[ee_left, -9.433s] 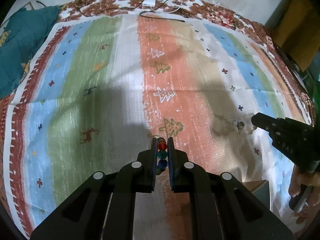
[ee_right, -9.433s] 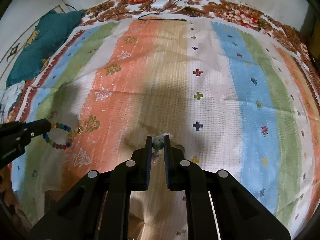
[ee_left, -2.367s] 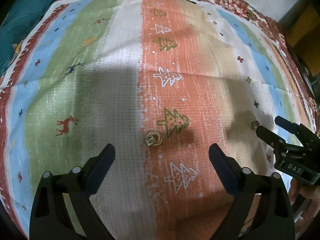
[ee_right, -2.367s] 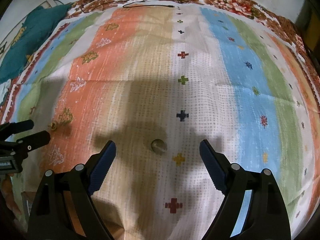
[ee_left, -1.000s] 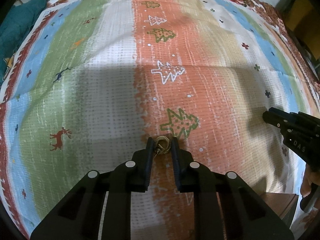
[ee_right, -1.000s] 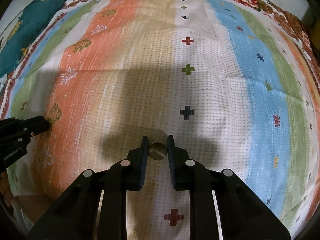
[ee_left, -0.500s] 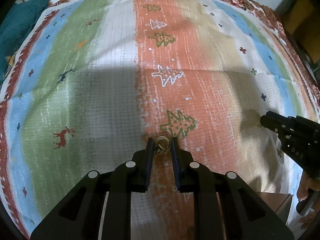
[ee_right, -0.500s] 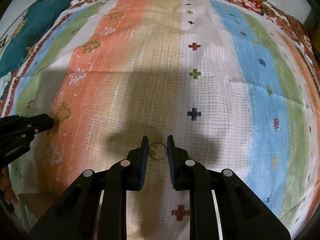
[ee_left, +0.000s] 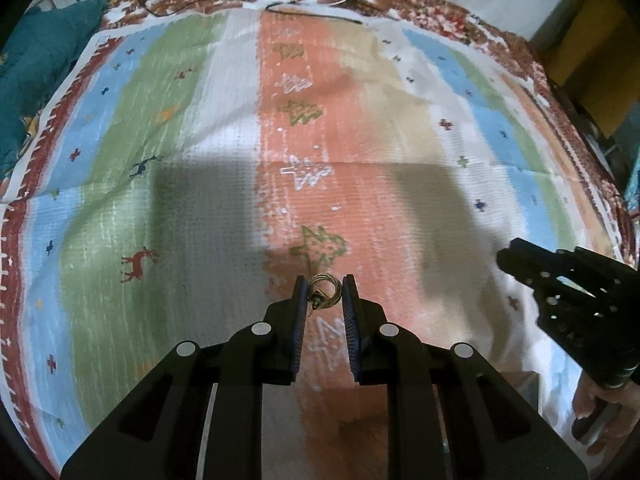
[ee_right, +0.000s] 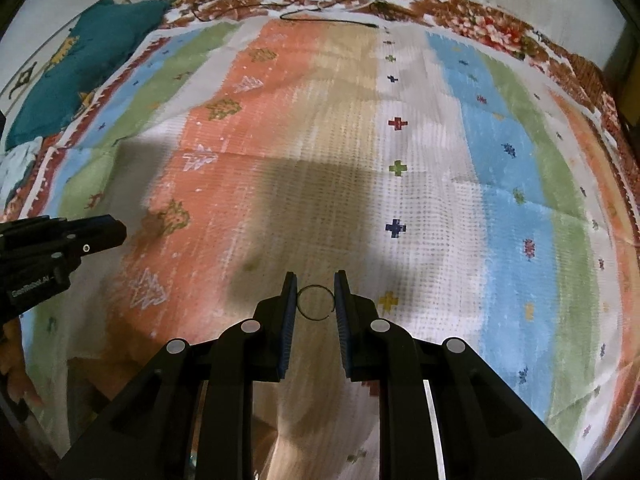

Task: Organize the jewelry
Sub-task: 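Carry the ring in the left tool while the right tool carries its ring to the tin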

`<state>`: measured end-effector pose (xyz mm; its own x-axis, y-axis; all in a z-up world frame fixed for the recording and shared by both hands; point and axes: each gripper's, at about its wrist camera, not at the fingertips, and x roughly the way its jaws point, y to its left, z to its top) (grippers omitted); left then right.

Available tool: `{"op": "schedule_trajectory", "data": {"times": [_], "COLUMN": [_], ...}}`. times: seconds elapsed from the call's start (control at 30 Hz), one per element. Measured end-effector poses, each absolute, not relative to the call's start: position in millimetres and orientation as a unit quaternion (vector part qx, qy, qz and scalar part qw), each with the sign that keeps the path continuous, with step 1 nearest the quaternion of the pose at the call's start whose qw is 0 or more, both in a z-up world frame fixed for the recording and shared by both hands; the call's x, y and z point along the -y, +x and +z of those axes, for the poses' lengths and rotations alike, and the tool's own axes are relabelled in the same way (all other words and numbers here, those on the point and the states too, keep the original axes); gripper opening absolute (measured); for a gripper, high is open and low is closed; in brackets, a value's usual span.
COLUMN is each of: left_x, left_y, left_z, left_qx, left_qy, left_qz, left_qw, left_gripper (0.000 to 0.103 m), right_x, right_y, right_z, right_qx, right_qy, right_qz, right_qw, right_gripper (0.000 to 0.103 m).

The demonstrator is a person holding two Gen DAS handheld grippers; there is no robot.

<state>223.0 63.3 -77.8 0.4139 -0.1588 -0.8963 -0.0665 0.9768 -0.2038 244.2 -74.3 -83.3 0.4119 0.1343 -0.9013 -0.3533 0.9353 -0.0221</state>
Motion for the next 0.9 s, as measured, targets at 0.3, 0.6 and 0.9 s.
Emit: {"op": "schedule_trajectory", "data": {"times": [0.3, 0.6, 0.9], "left_x": [-44, -39, -33], "left_y": [202, 179, 157], "left_z": [-52, -35, -19], "left_qx": [-0.513, -0.493, -0.474], "left_qy": [-0.103, -0.109, -0.116], "left_qz": [-0.046, -0.058, -0.072], "left_qw": [0.851, 0.861, 0.870], "left_gripper": [0.017, 0.017, 0.017], "right_x": [72, 76, 76], "right_y": [218, 198, 173], "right_z": [-59, -40, -26], "right_qx": [-0.500, -0.482, -0.465], "right_qy": [-0.104, -0.090, -0.080], "right_qz": [0.164, 0.179, 0.201], "right_qw": [0.844, 0.853, 0.859], "right_gripper": [0.020, 0.020, 0.020]}}
